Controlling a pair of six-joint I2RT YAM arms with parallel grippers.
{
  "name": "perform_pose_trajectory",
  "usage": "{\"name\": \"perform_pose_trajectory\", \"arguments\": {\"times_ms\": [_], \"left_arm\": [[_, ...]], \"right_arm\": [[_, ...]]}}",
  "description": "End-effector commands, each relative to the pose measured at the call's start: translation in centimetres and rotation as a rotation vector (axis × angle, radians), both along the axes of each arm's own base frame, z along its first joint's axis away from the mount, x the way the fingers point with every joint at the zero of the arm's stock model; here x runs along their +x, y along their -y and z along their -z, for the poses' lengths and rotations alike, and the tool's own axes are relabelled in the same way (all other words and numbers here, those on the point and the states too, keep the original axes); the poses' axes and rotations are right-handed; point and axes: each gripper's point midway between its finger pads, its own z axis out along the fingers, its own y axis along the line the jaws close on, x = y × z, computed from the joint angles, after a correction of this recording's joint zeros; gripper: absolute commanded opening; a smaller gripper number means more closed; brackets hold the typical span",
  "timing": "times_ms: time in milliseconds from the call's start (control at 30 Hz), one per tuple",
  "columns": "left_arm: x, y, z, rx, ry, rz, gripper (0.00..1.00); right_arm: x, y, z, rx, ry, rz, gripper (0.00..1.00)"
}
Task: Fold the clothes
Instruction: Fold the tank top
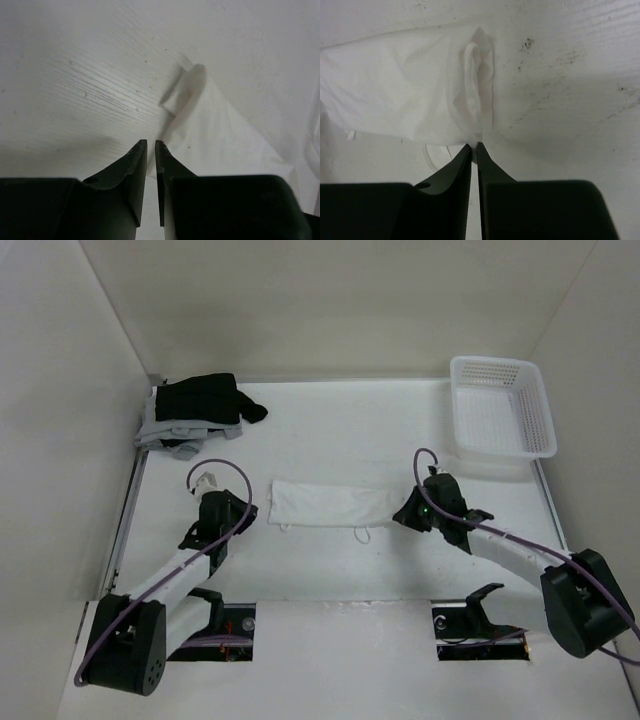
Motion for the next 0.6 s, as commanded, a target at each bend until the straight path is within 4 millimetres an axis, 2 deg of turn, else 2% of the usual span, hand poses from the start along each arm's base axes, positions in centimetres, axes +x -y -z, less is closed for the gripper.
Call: {"name": "perform_pose_trajectory", "arguments": {"times_ms": [0, 100, 167, 233, 333, 400, 467, 567], "left_arm": [[1.4, -0.3, 0.0, -0.015, 0.022, -0.022, 0.14], [2.0, -0.5, 0.2, -0.057, 0.003, -0.054, 0.16], [2.4, 0.1, -1.0, -0.072, 0.042, -0.044, 0.18], [2.7, 1.5, -2.9, -0.089, 0.091, -0.01, 0.19], [2.7, 5.4, -5.5, -0.076, 0.154, 0.086, 0.23], [2.6, 8.7, -5.9, -0.041, 0.16, 0.163, 0.26], [2.7, 11.9, -5.6, -0.01, 0.152, 0.232, 0.28], [3.3, 16.2, -4.4, -0.008, 0.139, 0.32, 0.3]], "right_arm": [[-0.2, -0.4, 0.7, 0.0, 0.014, 0.013, 0.15], [-1.1, -0.6, 0.8, -0.004, 0.008, 0.012, 0.24], [-1.5, -0.4, 0.3, -0.006, 0.011, 0.017, 0.33], [-1.5, 0.4, -0.5, -0.023, 0.026, 0.043, 0.39], [-0.5, 1.5, -2.1, -0.025, 0.085, 0.095, 0.51], [0.6, 1.5, -2.9, -0.01, 0.104, 0.104, 0.56], [1.8, 0.6, -2.7, -0.002, 0.095, 0.071, 0.57], [3.6, 0.3, -1.0, 0.001, 0.043, 0.057, 0.55]]}}
